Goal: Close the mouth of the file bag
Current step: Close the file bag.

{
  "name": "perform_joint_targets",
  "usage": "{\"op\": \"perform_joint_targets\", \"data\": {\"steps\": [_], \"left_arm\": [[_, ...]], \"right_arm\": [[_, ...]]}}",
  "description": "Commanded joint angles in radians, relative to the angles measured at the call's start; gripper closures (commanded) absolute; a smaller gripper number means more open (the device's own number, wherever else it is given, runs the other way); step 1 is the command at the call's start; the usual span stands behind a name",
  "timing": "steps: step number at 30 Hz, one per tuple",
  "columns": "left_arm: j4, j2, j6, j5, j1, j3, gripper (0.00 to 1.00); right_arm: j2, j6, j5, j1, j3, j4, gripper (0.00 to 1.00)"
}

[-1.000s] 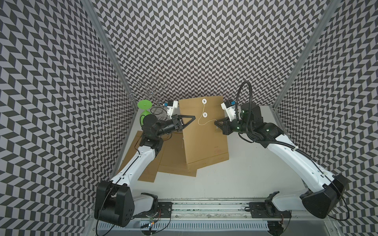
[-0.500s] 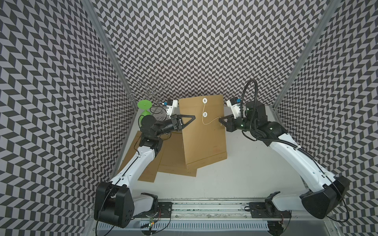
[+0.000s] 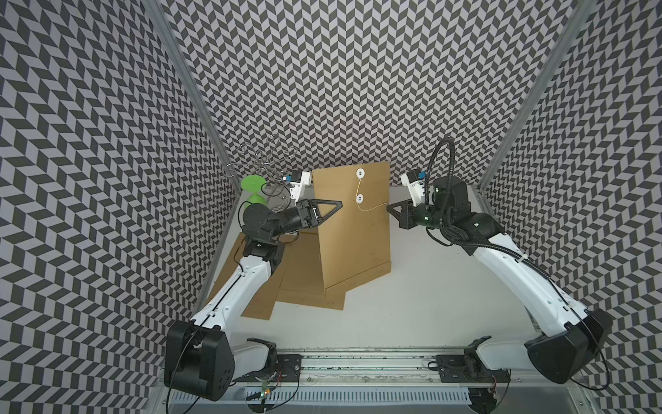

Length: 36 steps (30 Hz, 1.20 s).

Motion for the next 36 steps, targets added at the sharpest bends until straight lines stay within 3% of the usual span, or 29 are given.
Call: {"op": "perform_joint_targets", "data": {"steps": [1,18,25,36], "left_arm": [[0.082,-0.024,-0.025,0.023,-0.006,0.041,1.0],[0.015,-0.036,0.036,0.038,-0.021,0.045,1.0],[-0.216,-0.053,0.209,0.051,-0.02,0.054,1.0],[-0.386,-0.05,0.318,-0.022,-0.01,0.067,1.0]], "right_arm": [[0.004,0.007,0.028,-0.009,0.023,0.052,1.0],[0.015,0.01,0.098,-0.025,0.078,0.054,1.0],[-0.004,0.013,0.114,-0.026,0.101,0.037,1.0],[-0.04,0.005,0.155,-0.019,0.113,-0.009,1.0]]}}
